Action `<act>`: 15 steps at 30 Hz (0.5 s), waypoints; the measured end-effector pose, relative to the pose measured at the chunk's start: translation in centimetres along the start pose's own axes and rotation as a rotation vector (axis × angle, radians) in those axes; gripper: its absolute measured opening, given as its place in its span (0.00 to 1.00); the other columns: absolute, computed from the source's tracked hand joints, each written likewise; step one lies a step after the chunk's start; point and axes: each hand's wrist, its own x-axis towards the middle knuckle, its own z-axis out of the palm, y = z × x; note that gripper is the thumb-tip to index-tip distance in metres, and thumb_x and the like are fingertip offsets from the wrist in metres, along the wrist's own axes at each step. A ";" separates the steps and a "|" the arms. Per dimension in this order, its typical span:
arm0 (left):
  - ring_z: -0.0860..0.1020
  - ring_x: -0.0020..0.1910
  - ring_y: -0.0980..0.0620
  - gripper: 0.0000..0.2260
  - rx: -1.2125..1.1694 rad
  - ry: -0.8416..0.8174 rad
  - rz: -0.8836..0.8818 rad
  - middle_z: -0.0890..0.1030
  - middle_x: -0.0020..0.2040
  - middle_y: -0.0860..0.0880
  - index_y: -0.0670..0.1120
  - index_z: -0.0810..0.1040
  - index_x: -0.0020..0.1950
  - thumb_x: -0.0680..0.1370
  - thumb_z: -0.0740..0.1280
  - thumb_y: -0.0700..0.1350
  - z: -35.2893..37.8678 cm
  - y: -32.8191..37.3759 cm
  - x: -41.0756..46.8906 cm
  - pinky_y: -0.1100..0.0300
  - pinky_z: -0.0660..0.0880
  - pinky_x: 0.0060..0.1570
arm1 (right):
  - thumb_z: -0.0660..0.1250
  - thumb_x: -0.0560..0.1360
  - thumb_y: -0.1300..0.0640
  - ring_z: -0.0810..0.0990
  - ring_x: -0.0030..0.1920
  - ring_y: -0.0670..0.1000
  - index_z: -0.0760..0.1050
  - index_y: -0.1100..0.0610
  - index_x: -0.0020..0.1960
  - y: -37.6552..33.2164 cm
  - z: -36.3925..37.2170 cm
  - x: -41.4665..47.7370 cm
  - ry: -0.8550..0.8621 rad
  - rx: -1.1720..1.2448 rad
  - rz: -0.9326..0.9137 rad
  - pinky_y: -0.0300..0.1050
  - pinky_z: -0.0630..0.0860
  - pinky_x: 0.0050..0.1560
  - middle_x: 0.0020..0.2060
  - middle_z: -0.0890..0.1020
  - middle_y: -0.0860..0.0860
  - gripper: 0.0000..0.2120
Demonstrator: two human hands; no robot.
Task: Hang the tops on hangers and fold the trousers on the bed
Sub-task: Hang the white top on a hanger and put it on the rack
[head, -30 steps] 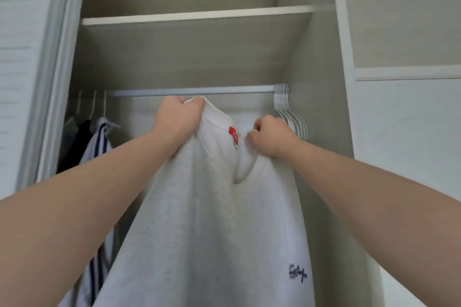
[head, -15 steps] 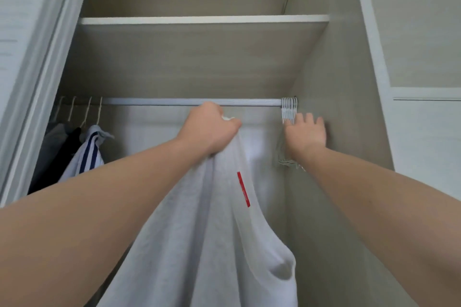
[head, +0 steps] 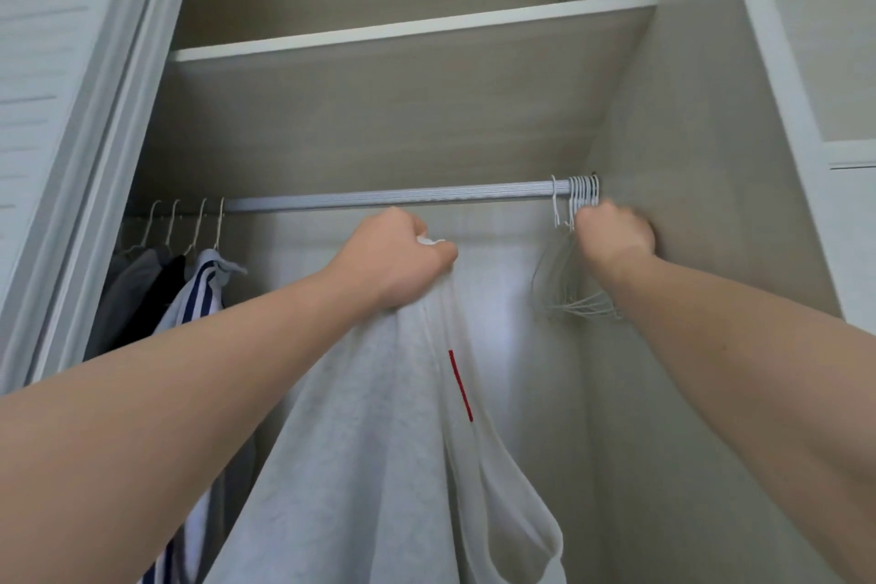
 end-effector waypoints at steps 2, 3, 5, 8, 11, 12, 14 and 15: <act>0.69 0.26 0.48 0.17 -0.001 -0.007 -0.003 0.70 0.28 0.48 0.45 0.65 0.32 0.77 0.66 0.51 0.0 0.1 0.0 0.62 0.59 0.24 | 0.54 0.80 0.67 0.75 0.65 0.66 0.72 0.63 0.68 -0.2 -0.1 0.3 0.008 0.076 0.033 0.55 0.73 0.61 0.64 0.74 0.62 0.19; 0.69 0.25 0.49 0.17 -0.002 -0.008 -0.002 0.70 0.29 0.48 0.45 0.65 0.33 0.77 0.66 0.51 0.0 0.1 0.0 0.63 0.59 0.22 | 0.54 0.80 0.67 0.74 0.65 0.66 0.71 0.64 0.68 -0.3 -0.2 0.4 0.016 0.119 0.052 0.56 0.73 0.61 0.64 0.73 0.63 0.18; 0.69 0.23 0.50 0.17 -0.007 -0.018 0.004 0.72 0.31 0.48 0.44 0.67 0.34 0.77 0.66 0.51 -0.1 0.2 -0.1 0.64 0.58 0.19 | 0.56 0.80 0.65 0.73 0.65 0.67 0.71 0.64 0.67 -0.4 -0.4 0.4 0.055 0.185 0.092 0.56 0.71 0.62 0.64 0.73 0.63 0.17; 0.69 0.23 0.48 0.17 -0.002 -0.069 0.031 0.72 0.32 0.46 0.42 0.67 0.35 0.77 0.65 0.52 0.0 0.2 -0.2 0.64 0.59 0.18 | 0.60 0.79 0.63 0.73 0.64 0.66 0.70 0.63 0.66 -0.7 -1.4 -0.6 0.125 0.253 0.136 0.56 0.71 0.61 0.63 0.74 0.63 0.16; 0.72 0.27 0.46 0.16 0.020 -0.168 0.083 0.72 0.29 0.47 0.44 0.70 0.36 0.78 0.65 0.53 0.2 0.2 -1.0 0.61 0.63 0.25 | 0.59 0.78 0.63 0.75 0.64 0.67 0.68 0.64 0.65 -1.5 -3.7 -2.7 0.100 0.619 0.255 0.56 0.72 0.60 0.63 0.75 0.65 0.16; 0.72 0.28 0.47 0.16 0.020 -0.210 0.100 0.72 0.29 0.48 0.44 0.72 0.38 0.79 0.66 0.54 0.3 0.3 -1.4 0.60 0.64 0.27 | 0.59 0.78 0.63 0.75 0.64 0.67 0.69 0.63 0.65 -1.7 -4.4 -3.6 0.076 0.769 0.318 0.55 0.72 0.60 0.63 0.76 0.65 0.15; 0.72 0.29 0.50 0.16 0.001 -0.311 0.134 0.74 0.32 0.49 0.43 0.75 0.41 0.79 0.66 0.55 0.4 0.2 -2.3 0.60 0.65 0.29 | 0.59 0.78 0.63 0.76 0.61 0.64 0.71 0.60 0.58 -1.8 -5.1 -5.6 0.083 1.011 0.397 0.53 0.73 0.57 0.59 0.78 0.63 0.09; 0.72 0.30 0.50 0.16 -0.022 -0.371 0.151 0.75 0.33 0.49 0.43 0.77 0.41 0.79 0.67 0.55 0.5 0.1 -2.8 0.60 0.66 0.30 | 0.59 0.78 0.62 0.78 0.56 0.63 0.70 0.56 0.51 -1.7 -5.2 -6.8 0.103 1.107 0.416 0.53 0.74 0.54 0.53 0.79 0.61 0.04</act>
